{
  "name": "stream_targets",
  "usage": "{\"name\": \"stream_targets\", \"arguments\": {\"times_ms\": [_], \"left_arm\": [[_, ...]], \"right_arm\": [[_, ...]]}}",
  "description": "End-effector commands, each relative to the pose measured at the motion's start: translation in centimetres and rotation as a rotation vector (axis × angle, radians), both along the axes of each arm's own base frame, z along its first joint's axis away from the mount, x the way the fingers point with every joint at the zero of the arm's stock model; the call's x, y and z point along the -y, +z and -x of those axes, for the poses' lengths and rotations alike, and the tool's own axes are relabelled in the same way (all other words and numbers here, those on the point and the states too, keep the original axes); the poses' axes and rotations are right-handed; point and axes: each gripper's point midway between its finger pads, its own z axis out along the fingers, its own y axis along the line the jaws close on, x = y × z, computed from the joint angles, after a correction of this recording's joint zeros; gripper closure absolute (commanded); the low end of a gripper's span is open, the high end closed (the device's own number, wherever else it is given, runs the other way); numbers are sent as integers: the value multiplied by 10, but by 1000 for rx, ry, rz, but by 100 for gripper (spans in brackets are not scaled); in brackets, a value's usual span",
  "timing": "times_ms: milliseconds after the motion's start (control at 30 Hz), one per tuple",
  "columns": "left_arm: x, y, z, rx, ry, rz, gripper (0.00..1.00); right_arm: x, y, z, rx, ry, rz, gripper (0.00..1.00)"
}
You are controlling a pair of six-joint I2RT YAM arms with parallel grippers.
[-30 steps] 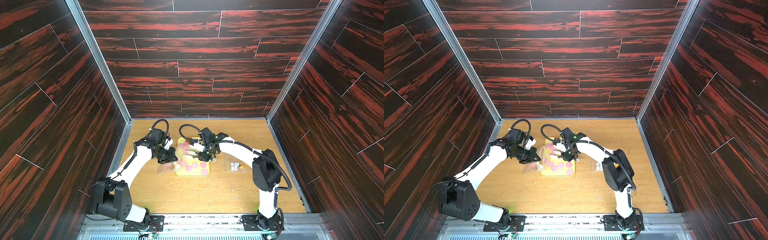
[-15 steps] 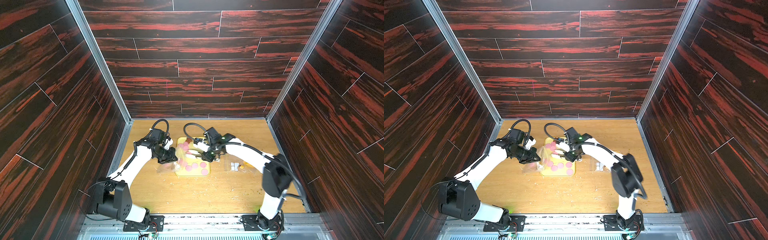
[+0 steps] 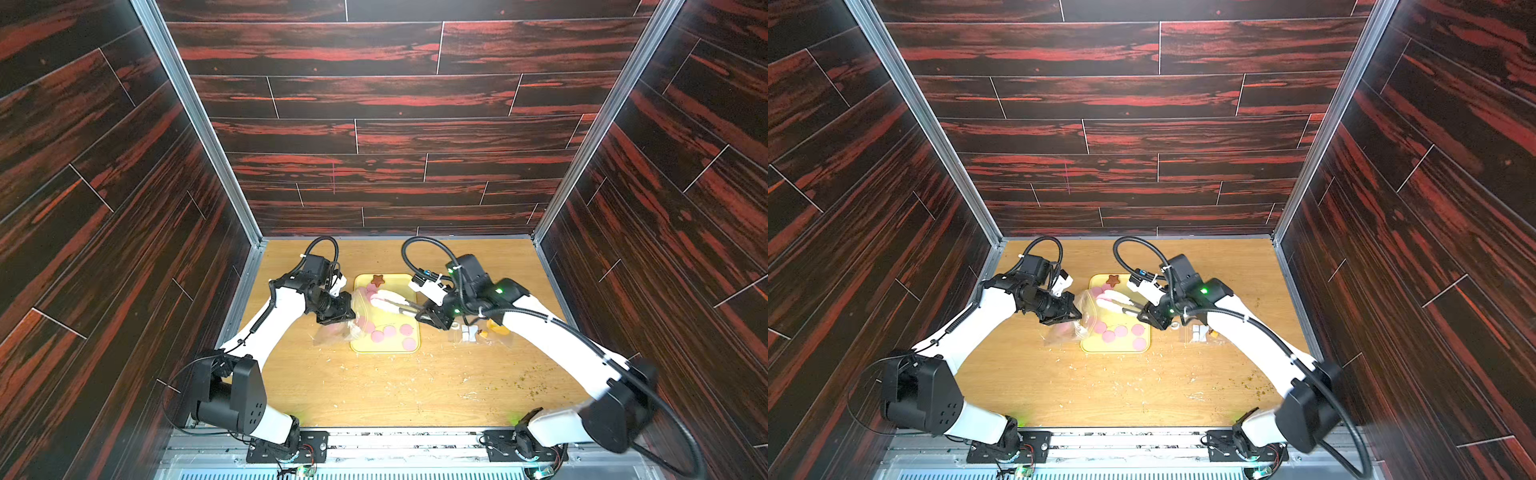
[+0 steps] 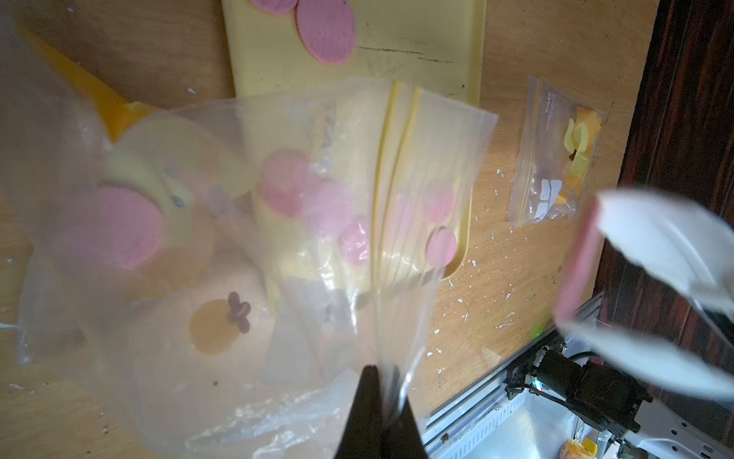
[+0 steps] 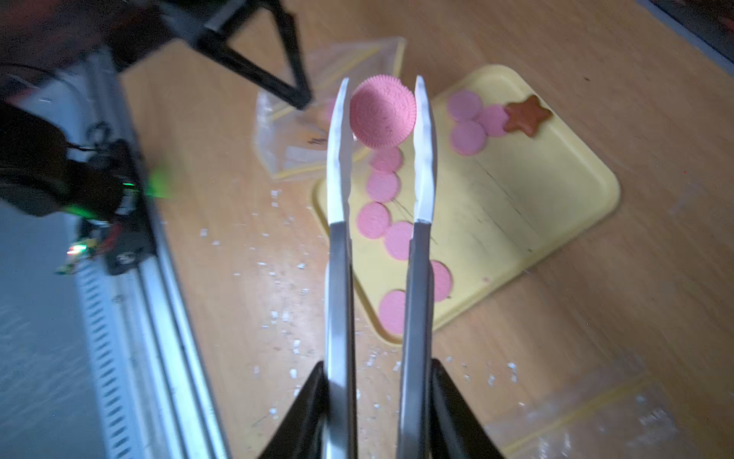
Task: Put the cookies into a resealable bag to prevent moisture
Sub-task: Place the cookie in the ziploc bag.
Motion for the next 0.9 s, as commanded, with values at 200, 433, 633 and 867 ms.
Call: {"name": "stream_targets", "arguments": {"times_ms": [200, 433, 633, 867], "left_arm": [[-2, 16, 1, 21, -7, 2, 100], [-2, 20, 5, 26, -12, 2, 100], [0, 23, 5, 33, -16, 14, 100], [0, 25, 3, 38, -16, 20, 100]], "right_arm": [[-31, -10, 14, -86, 126, -56, 60], [-41, -13, 8, -94, 146, -65, 57], [-43, -8, 7, -80, 147, -86, 52], [-26, -5, -1, -44, 81, -57, 51]]}}
